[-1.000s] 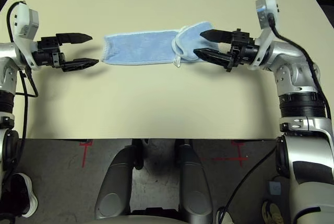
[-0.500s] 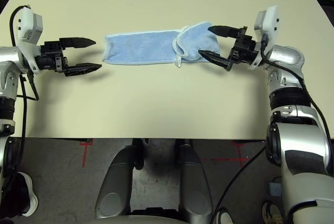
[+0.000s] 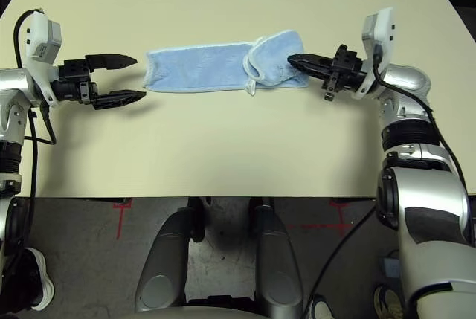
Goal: Fold the towel and set it aside.
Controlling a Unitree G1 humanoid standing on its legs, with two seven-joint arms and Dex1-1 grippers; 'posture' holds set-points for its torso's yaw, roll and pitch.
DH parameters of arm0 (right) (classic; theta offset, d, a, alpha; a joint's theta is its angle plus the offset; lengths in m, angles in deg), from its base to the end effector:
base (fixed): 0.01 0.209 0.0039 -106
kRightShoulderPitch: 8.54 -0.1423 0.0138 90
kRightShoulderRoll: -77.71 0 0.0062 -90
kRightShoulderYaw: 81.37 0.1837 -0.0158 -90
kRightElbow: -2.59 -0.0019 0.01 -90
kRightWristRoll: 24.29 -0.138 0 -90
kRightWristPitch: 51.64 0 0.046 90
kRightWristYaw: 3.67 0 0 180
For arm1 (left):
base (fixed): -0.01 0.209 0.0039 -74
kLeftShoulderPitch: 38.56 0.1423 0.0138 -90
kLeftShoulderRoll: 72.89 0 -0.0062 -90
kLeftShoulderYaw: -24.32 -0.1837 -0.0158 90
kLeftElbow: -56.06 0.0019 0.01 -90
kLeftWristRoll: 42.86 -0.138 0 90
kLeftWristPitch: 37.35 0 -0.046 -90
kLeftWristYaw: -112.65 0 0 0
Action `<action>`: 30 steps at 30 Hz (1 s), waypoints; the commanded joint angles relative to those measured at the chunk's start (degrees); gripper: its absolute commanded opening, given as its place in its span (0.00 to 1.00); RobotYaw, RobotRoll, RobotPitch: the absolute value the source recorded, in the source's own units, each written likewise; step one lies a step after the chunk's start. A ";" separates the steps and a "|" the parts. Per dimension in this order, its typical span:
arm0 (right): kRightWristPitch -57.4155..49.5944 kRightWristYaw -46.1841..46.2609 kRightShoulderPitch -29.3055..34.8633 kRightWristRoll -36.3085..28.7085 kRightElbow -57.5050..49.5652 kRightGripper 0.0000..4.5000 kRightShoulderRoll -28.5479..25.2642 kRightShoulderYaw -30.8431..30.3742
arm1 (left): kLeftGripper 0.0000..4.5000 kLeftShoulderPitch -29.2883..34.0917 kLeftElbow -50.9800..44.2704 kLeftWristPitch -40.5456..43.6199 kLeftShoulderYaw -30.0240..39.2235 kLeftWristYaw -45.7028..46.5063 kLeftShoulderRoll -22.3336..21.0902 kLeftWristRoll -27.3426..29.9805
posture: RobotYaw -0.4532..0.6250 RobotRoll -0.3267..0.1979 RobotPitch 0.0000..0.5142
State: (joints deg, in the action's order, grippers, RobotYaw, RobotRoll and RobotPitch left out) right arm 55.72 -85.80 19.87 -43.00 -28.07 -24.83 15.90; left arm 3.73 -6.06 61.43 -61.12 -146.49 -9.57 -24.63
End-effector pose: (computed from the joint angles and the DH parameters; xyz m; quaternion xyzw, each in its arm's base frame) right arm 0.3538 -0.2502 0.2133 -0.1335 -0.1644 0.5512 0.8071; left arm 0.3097 0.2896 0.2413 0.1933 -0.0286 -0.5253 0.8282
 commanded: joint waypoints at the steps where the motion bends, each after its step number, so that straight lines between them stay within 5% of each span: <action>1: 0.33 -0.08 -0.97 2.36 3.28 0.01 1.37 -0.99 | 1.00 1.12 -0.29 -0.31 0.36 0.32 0.20 0.66 | 0.42 0.62 0.63; 14: 0.05 12.18 -0.31 11.83 11.49 0.01 6.25 -3.61 | 1.00 2.38 -1.62 -0.01 0.62 1.22 0.08 1.46 | 0.44 0.62 0.63; 24: -6.60 7.62 -4.84 4.49 8.40 0.01 4.59 3.92 | 1.00 2.55 -1.31 -0.57 0.73 1.34 -0.04 1.63 | 0.43 0.62 0.60; 30: -7.43 15.76 -6.47 3.95 8.96 0.01 3.84 6.66 | 1.00 2.05 -0.25 -1.21 0.74 1.43 0.10 1.45 | 0.42 0.62 0.59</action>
State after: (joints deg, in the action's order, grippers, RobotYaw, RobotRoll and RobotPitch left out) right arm 48.14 -72.22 12.87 -38.86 -19.37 -21.28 22.03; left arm 5.06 -6.35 60.80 -61.01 -144.84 -9.44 -23.77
